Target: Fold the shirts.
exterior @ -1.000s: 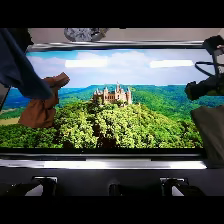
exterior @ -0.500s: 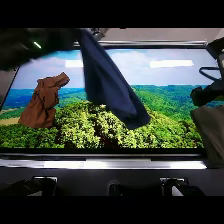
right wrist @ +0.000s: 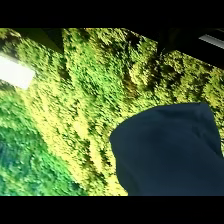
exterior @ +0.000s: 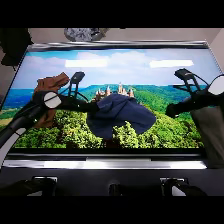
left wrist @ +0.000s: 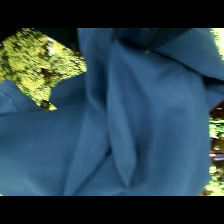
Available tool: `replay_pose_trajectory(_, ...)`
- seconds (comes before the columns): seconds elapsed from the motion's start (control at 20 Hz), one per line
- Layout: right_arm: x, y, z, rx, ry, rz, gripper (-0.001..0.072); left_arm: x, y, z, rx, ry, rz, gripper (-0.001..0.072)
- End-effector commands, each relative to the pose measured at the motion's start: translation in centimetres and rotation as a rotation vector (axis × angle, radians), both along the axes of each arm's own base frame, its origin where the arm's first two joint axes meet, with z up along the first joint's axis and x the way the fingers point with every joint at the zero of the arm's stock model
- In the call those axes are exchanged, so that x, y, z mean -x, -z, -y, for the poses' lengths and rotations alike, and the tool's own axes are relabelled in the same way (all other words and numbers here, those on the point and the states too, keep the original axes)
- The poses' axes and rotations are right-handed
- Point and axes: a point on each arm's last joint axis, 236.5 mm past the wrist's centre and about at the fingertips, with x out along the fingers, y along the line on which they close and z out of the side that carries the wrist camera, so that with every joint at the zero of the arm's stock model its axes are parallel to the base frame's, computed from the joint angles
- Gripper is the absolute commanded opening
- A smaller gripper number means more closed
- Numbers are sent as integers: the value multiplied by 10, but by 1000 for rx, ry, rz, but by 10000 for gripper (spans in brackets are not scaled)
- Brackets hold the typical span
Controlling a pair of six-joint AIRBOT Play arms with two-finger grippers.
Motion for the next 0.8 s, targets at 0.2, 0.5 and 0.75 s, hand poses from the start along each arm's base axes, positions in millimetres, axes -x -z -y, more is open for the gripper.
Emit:
replay_pose_trajectory(0.2, -13, 52, 12, -289, 134, -136, 696, -18, -20, -151, -143, -217, -151, 623)
replay_pose_trajectory(0.5, 19, 83, -7, -426, 64, -334, 680, 98, 107, -87, 124, -176, -567, 626)
replay_pose_trajectory(0.75, 33, 122, -35, -416, 55, -372, 688, 111, 140, -25, 268, -276, -561, 680)
